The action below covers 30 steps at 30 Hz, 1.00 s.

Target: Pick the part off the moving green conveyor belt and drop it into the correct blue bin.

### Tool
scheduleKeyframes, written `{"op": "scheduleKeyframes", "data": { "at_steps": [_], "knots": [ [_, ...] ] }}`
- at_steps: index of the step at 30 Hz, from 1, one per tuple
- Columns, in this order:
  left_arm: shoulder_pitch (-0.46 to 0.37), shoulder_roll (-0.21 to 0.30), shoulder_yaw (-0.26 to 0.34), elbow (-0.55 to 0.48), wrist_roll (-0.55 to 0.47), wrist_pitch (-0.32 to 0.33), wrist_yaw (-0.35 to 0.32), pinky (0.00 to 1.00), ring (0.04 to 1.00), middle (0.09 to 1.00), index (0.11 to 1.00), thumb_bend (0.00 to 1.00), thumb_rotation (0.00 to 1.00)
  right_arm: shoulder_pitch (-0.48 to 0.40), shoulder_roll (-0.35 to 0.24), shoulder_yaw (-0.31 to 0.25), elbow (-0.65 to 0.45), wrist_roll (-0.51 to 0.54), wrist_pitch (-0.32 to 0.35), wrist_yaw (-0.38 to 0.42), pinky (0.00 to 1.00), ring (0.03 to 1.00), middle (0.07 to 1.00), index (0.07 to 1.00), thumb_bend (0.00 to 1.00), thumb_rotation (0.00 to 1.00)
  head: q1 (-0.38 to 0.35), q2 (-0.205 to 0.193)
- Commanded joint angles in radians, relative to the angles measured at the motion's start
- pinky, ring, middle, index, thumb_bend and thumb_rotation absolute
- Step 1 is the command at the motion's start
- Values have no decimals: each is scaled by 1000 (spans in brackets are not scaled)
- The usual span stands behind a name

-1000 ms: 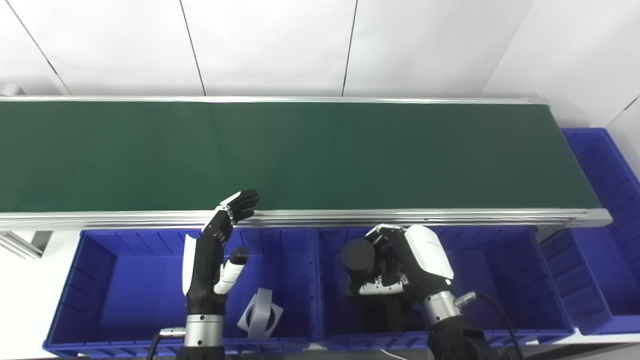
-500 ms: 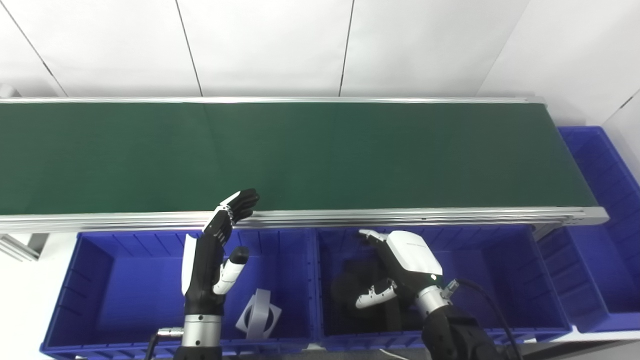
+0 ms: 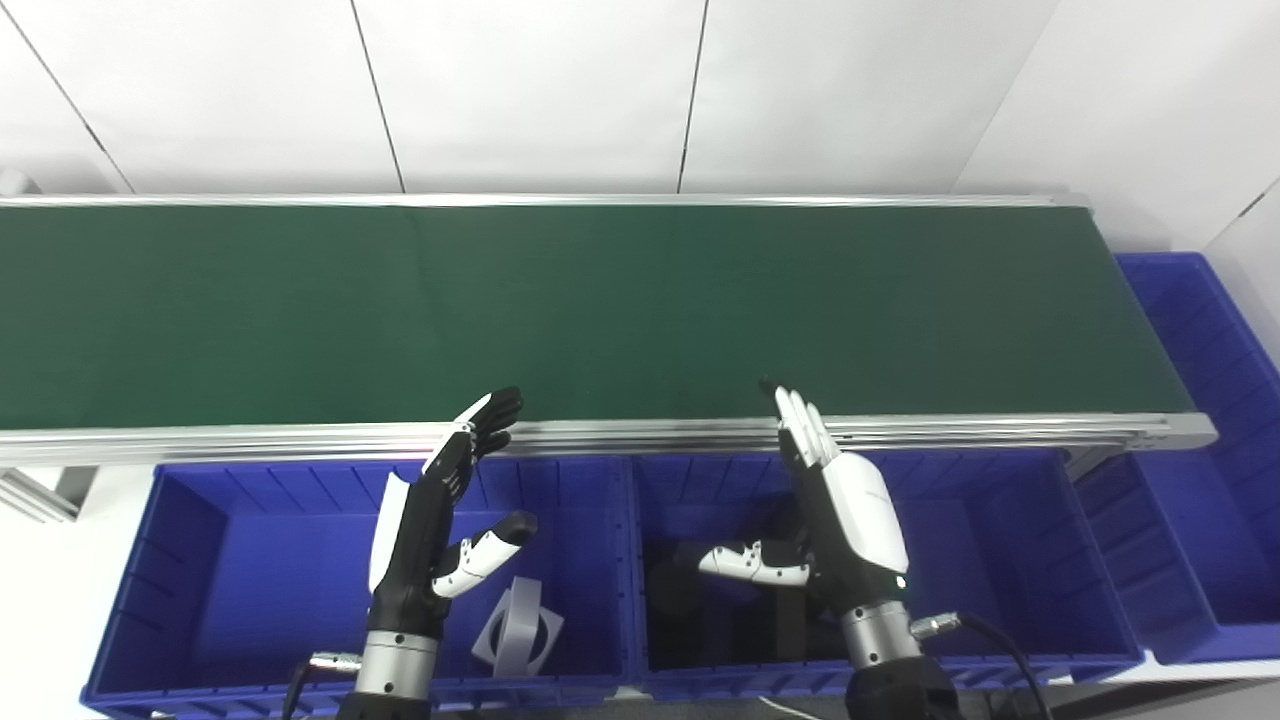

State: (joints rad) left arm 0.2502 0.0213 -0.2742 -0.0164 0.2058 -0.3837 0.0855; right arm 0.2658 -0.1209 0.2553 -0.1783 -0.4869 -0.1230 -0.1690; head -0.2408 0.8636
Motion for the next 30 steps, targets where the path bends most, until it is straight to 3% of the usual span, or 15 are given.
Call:
{"op": "scheduleKeyframes", "data": {
  "at_steps": [1,4,6,8,13,18,23,30],
  "knots": [
    [-11,4,4,-24,2,-35,-22,806,848,854,845,865,815,9,-5,-6,-31,214,-131,55,952,998,994,970,991,580,2,3],
    [-10,5,6,-30,2,-36,-25,805,850,856,848,862,824,13,-8,-7,-35,303,-143,97,923,987,981,952,1000,574,5,8],
    [-10,4,9,-34,4,-35,-29,804,849,856,848,870,833,14,-8,-10,-33,342,-157,120,861,919,947,938,1000,619,7,11],
    [-10,3,11,-36,6,-36,-35,806,850,858,850,864,834,13,-12,-11,-28,373,-153,147,858,905,941,942,1000,639,12,14],
    [-8,-5,14,-41,7,-31,-40,809,852,858,850,856,829,10,-35,-4,-44,336,-56,208,825,865,913,932,1000,766,17,20],
    [-4,-11,14,-47,5,-17,-45,815,855,860,854,862,827,4,-58,-1,-59,349,15,276,882,908,944,961,1000,686,20,21],
    [-1,-11,9,-55,-11,2,-61,842,875,876,865,865,804,3,-62,-7,-58,319,23,292,882,924,952,969,1000,767,25,21],
    [0,-15,14,-53,1,6,-66,851,875,871,862,864,789,13,-40,-15,-44,238,-13,250,902,953,968,985,994,847,28,21]
  ]
}}
